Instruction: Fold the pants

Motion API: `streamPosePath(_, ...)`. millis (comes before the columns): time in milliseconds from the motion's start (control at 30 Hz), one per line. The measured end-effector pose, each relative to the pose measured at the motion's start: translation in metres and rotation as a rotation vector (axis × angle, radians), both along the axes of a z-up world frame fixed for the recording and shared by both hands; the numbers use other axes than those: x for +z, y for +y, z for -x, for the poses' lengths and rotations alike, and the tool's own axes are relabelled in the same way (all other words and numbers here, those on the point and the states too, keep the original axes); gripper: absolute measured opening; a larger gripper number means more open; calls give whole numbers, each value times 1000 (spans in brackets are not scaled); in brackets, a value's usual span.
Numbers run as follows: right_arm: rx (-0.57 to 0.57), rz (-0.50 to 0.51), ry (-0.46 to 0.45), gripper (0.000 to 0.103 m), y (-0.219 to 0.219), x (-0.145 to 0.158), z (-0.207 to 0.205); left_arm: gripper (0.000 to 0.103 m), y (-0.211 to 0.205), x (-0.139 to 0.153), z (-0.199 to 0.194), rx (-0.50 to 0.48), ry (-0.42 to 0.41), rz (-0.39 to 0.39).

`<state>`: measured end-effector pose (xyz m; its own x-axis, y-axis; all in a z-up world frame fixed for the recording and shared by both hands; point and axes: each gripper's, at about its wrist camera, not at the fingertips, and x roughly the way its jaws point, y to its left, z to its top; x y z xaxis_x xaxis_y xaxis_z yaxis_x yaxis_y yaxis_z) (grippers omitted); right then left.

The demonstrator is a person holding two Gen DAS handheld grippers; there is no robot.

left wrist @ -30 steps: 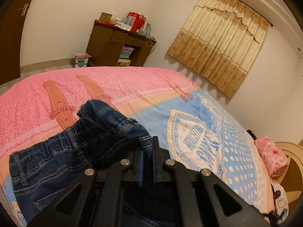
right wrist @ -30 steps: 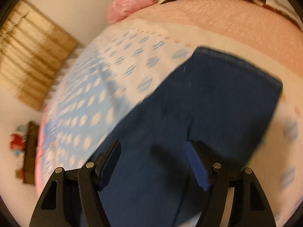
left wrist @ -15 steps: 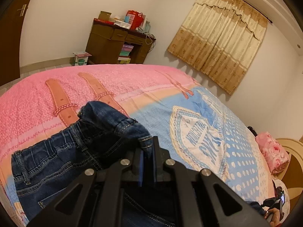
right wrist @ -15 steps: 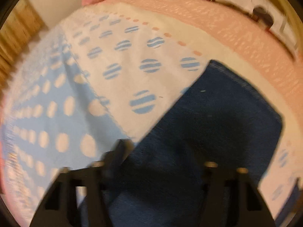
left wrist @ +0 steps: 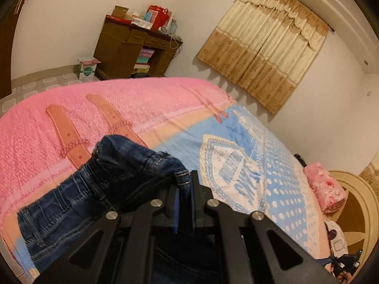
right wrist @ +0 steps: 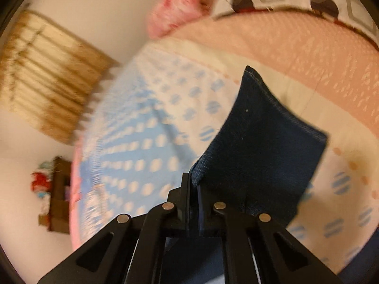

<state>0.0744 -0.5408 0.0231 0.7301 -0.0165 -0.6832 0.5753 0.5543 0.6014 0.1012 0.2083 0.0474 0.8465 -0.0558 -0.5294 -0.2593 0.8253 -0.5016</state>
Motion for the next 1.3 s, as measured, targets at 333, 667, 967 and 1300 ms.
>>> streamPosePath(333,165,87,-287,5,44,71,136,8,45,16,68,-31,-48,60)
streamPosePath(667,240,53,-302,5,76,-32,283,8,63,-16,132,-52,38,31)
streamPosePath(967,209,-37,-353,5,80,-96,342,8,76,-52,148,-10,139,54)
streamPosePath(1300,133,-54,-261,5,76,-141,320,8,87,-111,146,18,272,93)
